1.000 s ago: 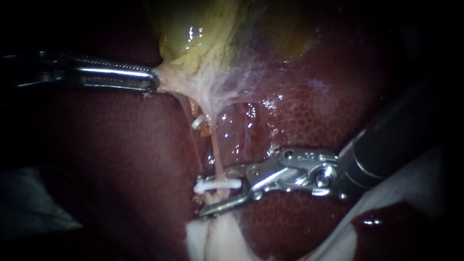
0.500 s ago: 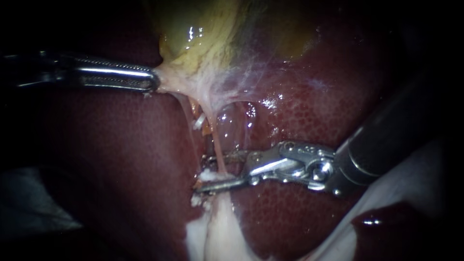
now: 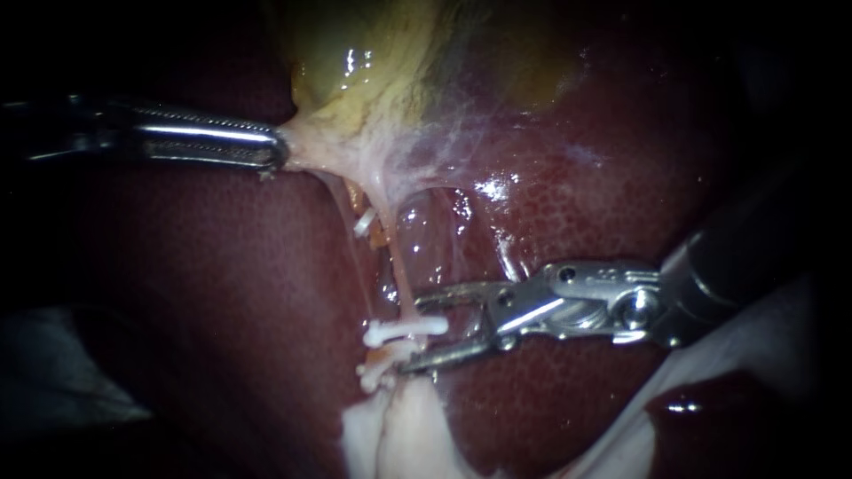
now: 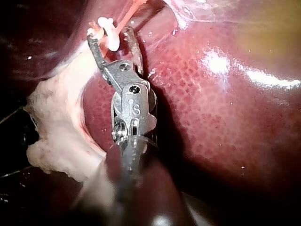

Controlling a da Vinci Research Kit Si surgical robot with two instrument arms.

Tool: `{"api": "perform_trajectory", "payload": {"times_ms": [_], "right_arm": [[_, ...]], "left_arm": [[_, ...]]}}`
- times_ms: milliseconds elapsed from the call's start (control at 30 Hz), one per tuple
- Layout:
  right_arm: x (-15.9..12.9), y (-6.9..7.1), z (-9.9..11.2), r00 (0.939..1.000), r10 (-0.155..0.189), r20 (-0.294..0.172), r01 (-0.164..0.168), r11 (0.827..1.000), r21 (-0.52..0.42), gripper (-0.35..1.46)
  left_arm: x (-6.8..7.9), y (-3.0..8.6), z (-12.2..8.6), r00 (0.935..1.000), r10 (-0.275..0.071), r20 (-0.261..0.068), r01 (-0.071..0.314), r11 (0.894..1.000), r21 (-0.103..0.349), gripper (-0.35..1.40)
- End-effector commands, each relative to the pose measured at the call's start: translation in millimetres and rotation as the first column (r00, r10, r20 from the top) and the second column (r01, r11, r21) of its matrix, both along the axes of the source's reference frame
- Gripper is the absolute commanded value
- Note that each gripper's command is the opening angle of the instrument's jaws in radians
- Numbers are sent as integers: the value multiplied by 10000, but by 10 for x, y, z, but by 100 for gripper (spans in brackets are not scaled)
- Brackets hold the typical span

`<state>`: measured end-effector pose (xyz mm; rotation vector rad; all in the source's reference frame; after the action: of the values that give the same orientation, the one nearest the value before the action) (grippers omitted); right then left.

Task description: Going back first clip right tube

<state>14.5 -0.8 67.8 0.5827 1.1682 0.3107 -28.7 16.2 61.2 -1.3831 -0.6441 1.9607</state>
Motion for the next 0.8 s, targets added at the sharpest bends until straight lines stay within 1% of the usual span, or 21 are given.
{"api": "perform_trajectory", "payload": {"times_ms": [33, 100, 267, 367, 567, 667, 733, 800], "right_arm": [[-4, 3, -4, 10000, 42, 34, -41, 9999, -146, 50], [-15, 8, -12, 10000, 96, 17, -95, 9991, -414, 50], [-42, 16, -25, 9999, 69, 154, -50, 9925, -1219, 50], [-59, 23, -34, 9997, -41, 260, 85, 9855, -1693, 50], [-88, 41, -58, 9994, -17, 344, 100, 9704, -2414, 50], [-95, 46, -66, 9981, -167, 601, 325, 9613, -2734, 50], [-98, 47, -69, 9953, -375, 888, 613, 9572, -2829, 50], [-100, 46, -70, 9935, -525, 1009, 801, 9527, -2932, 50]], "left_arm": [[0, 0, 0, 10000, 2, 5, -2, 10000, 0, -35], [0, 0, 0, 10000, 3, 5, -3, 10000, 0, -35], [1, 0, 0, 10000, 6, 7, -6, 10000, 0, -35], [1, 0, 0, 10000, 6, 7, -6, 10000, 0, -35], [1, 0, 0, 10000, 11, 11, -11, 10000, 0, -35], [1, 1, 1, 10000, 12, 12, -12, 10000, 0, -35], [1, 1, 1, 10000, 14, 13, -14, 10000, 0, -35], [-1, 2, 3, 10000, 13, 12, -13, 10000, -3, -35]]}}
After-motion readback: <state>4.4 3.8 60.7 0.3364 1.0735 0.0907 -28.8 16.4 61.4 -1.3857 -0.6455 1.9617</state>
